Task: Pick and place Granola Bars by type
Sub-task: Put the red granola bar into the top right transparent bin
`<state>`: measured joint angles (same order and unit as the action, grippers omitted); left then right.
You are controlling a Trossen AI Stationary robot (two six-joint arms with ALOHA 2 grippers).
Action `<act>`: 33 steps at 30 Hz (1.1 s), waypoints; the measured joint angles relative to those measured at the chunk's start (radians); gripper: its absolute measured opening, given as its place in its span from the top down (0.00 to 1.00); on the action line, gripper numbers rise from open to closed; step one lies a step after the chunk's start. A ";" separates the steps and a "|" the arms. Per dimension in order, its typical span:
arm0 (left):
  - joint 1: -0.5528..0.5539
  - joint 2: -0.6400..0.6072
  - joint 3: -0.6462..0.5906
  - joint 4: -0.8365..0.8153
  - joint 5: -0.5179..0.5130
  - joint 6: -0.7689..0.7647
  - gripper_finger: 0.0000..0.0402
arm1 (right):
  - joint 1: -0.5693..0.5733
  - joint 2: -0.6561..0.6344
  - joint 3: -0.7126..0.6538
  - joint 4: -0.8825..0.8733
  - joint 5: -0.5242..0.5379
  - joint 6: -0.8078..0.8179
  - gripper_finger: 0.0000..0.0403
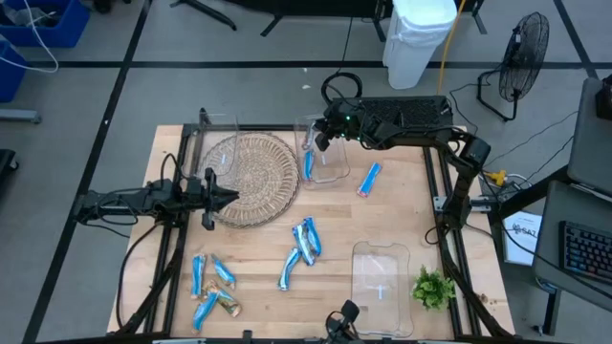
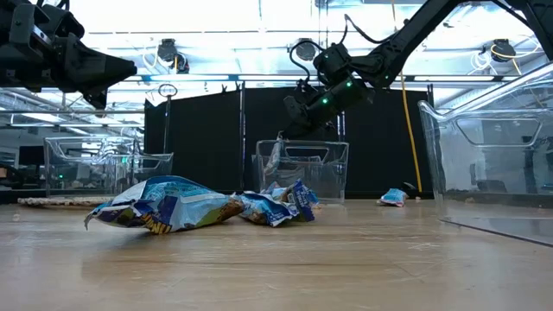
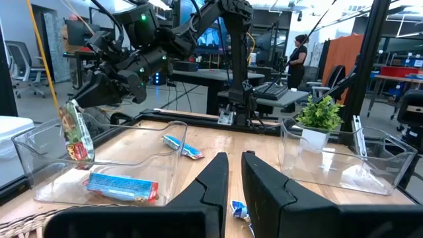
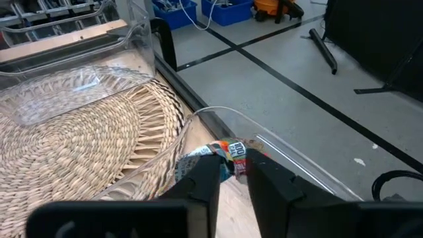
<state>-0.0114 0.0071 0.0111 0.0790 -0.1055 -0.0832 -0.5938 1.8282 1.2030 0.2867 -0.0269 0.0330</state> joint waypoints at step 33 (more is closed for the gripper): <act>0.000 0.000 0.000 0.000 0.000 0.000 0.88 | 0.108 -0.034 -0.002 -0.095 -0.002 -0.094 0.63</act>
<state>-0.0116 0.0074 0.0109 0.0792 -0.1055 -0.0830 -0.4857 1.7938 1.2011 0.1912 -0.0284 -0.0614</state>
